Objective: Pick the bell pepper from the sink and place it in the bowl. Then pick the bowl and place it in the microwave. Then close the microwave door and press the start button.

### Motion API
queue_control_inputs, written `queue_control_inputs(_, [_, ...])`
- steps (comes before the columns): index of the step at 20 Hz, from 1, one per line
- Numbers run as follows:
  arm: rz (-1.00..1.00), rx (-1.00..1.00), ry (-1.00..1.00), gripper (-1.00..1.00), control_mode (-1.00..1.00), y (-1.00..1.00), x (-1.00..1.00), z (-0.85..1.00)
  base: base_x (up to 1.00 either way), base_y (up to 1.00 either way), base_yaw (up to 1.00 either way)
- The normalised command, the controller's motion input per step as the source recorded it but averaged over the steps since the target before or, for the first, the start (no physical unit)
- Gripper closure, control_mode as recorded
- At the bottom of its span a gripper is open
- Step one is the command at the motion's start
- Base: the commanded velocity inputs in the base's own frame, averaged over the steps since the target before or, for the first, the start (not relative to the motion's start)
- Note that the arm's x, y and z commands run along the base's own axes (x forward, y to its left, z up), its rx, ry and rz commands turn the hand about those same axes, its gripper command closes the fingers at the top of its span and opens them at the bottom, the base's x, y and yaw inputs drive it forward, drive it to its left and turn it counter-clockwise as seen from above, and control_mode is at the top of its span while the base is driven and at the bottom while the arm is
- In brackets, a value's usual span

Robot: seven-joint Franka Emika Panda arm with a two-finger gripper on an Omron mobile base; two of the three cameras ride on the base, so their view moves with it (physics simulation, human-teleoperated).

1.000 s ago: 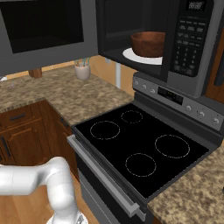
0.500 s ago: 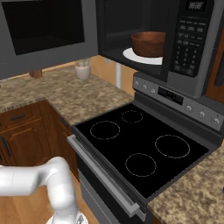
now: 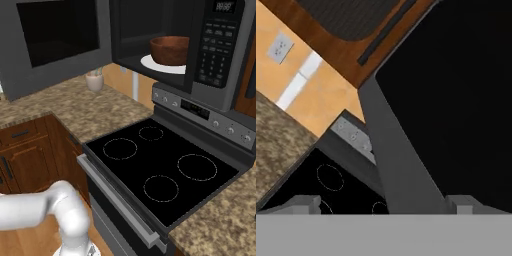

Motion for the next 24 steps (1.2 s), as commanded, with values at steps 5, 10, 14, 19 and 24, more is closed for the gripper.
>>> queue_control_inputs(5, [0.0, 0.3, -0.17, -1.0, -1.0, -1.0, -0.68, 0.2, 0.0, 0.0, 0.0])
queue_control_inputs(10, [-0.03, 0.22, -0.1, -1.0, -1.0, -1.0, -0.41, 0.12, 0.0, 0.0, 0.0])
queue_control_inputs(14, [-0.13, 0.11, -0.02, -1.0, -1.0, -1.0, -0.04, 0.01, 0.0, 0.0, 0.0])
queue_control_inputs(19, [-0.14, 0.09, -0.04, -1.0, -1.0, -1.0, 0.0, 0.04, 0.0, 0.0, 0.0])
queue_control_inputs(24, [-0.1, 0.09, -0.07, -1.0, -1.0, -1.0, 0.2, 0.17, 0.0, 0.0, 0.0])
